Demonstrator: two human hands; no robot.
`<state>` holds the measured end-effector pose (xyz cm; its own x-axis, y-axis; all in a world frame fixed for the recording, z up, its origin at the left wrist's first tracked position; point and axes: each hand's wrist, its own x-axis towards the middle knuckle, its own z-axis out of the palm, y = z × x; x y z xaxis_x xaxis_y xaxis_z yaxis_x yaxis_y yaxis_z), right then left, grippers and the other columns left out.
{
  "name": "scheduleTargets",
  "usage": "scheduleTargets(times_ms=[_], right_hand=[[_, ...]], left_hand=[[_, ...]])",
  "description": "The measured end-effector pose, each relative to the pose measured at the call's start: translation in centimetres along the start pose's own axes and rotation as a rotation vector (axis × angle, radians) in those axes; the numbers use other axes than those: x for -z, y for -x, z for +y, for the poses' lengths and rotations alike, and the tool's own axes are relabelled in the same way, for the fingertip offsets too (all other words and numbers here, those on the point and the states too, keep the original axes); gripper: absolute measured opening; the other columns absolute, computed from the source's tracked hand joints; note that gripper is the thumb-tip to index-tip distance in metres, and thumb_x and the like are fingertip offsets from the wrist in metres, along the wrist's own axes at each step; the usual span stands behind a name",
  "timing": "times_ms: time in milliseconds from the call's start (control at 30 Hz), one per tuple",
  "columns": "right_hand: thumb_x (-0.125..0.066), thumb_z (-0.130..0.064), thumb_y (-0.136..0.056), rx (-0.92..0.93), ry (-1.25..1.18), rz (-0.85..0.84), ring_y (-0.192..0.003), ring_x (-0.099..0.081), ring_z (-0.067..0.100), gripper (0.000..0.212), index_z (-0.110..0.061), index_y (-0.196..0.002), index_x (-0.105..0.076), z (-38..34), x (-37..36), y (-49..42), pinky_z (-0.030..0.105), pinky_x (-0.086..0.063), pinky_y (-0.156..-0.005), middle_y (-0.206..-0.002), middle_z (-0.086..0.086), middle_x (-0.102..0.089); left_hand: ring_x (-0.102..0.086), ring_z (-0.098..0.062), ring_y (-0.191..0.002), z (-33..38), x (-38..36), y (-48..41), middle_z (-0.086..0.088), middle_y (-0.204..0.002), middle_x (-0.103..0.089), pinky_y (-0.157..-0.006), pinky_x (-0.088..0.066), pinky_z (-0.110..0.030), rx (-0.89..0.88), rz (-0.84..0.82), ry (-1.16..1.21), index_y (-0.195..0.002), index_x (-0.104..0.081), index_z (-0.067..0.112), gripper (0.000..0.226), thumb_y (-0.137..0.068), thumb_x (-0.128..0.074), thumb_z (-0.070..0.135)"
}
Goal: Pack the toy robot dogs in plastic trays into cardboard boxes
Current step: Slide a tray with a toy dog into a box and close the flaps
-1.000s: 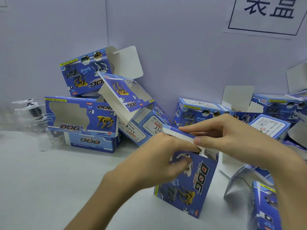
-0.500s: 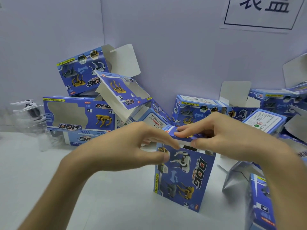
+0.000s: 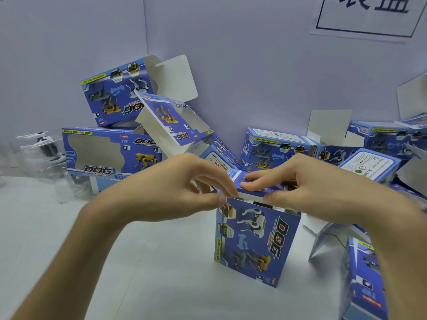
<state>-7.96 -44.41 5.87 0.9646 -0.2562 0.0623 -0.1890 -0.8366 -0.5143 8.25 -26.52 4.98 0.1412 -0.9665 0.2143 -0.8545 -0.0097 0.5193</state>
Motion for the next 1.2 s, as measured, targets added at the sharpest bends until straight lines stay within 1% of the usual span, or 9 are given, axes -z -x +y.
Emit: scheduleTargets(times_ms=[167,267,367,433,533,633,800,1100,1200], right_hand=[[-0.056,-0.025,-0.099,-0.055,-0.015,0.019,-0.117,-0.06,0.005,0.034,-0.054,-0.108,-0.071,0.1,0.0,-0.3,0.038,-0.049,-0.103,-0.127,-0.028,-0.063],[-0.057,-0.027,-0.098,-0.056,-0.03,0.02,-0.118,-0.059,0.004,0.032,-0.055,-0.107,-0.071,0.3,0.0,-0.3,0.04,-0.05,-0.101,-0.128,-0.024,-0.063],[-0.063,-0.034,-0.093,-0.04,-0.05,0.052,-0.114,-0.06,-0.001,0.027,-0.057,-0.103,-0.071,0.6,0.1,-0.4,0.038,-0.052,-0.1,-0.122,-0.026,-0.066],[-0.064,-0.036,-0.091,-0.024,-0.046,0.076,-0.112,-0.06,-0.004,0.026,-0.059,-0.101,-0.071,0.8,0.1,-0.5,0.036,-0.052,-0.099,-0.116,-0.03,-0.067],[-0.063,-0.035,-0.094,-0.019,-0.045,0.105,-0.109,-0.061,-0.006,0.028,-0.062,-0.101,-0.069,1.3,0.0,-0.7,0.033,-0.051,-0.099,-0.112,-0.033,-0.068],[-0.064,-0.036,-0.094,-0.018,-0.04,0.169,-0.102,-0.056,-0.02,0.028,-0.062,-0.105,-0.067,1.9,-0.2,-1.0,0.015,-0.046,-0.089,-0.111,-0.037,-0.064],[-0.063,-0.04,-0.094,-0.037,-0.027,0.13,-0.108,-0.06,-0.005,0.028,-0.062,-0.111,-0.064,2.2,0.0,-1.1,0.023,-0.05,-0.092,-0.124,-0.036,-0.059],[-0.06,-0.041,-0.096,-0.023,-0.007,0.085,-0.121,-0.053,-0.003,0.031,-0.061,-0.12,-0.061,2.5,0.3,-0.9,0.029,-0.044,-0.105,-0.136,-0.033,-0.054],[-0.061,-0.039,-0.096,-0.004,-0.024,0.084,-0.121,-0.052,-0.006,0.03,-0.059,-0.118,-0.063,2.6,0.4,-1.0,0.029,-0.044,-0.105,-0.134,-0.033,-0.055]], left_hand=[[-0.068,-0.002,-0.09,-1.3,-0.4,-0.3,0.024,-0.097,-0.072,-0.081,-0.054,-0.02,-0.041,0.316,0.041,-0.103,-0.074,0.03,0.018,-0.093,-0.065,0.018],[-0.068,0.001,-0.085,-2.0,-0.6,-0.6,0.03,-0.09,-0.069,-0.078,-0.053,-0.013,-0.011,0.454,-0.035,-0.101,-0.074,0.034,0.022,-0.09,-0.069,0.016],[-0.068,0.0,-0.079,-2.1,-1.5,-1.1,0.023,-0.087,-0.071,-0.077,-0.058,-0.026,0.063,0.402,-0.068,-0.105,-0.072,0.035,0.02,-0.087,-0.073,0.028],[-0.068,-0.002,-0.077,-2.0,-2.7,-1.8,0.02,-0.087,-0.07,-0.077,-0.058,-0.035,0.177,0.408,-0.059,-0.121,-0.062,0.038,0.05,-0.075,-0.075,0.054],[-0.064,-0.004,-0.093,-1.1,-6.2,-3.2,0.02,-0.096,-0.065,-0.087,-0.053,-0.032,0.297,0.466,0.043,-0.149,-0.021,0.044,0.117,-0.05,-0.073,0.08],[-0.054,-0.006,-0.122,0.3,-10.8,-4.4,0.022,-0.139,-0.049,-0.096,-0.052,-0.038,0.284,0.541,0.217,-0.149,0.015,0.051,0.142,-0.041,-0.072,0.08],[-0.039,-0.006,-0.136,0.3,-14.0,-5.3,0.017,-0.156,-0.021,-0.104,-0.048,-0.039,0.296,0.673,0.274,-0.143,0.033,0.048,0.146,-0.041,-0.066,0.083],[-0.049,0.0,-0.127,0.5,-15.6,-5.3,0.021,-0.151,-0.036,-0.095,-0.046,-0.011,0.249,0.807,0.378,-0.134,0.026,0.065,0.131,-0.045,-0.069,0.075],[-0.052,-0.002,-0.125,0.5,-15.7,-5.2,0.019,-0.15,-0.041,-0.097,-0.05,-0.02,0.247,0.814,0.384,-0.139,0.023,0.063,0.133,-0.045,-0.07,0.075]])
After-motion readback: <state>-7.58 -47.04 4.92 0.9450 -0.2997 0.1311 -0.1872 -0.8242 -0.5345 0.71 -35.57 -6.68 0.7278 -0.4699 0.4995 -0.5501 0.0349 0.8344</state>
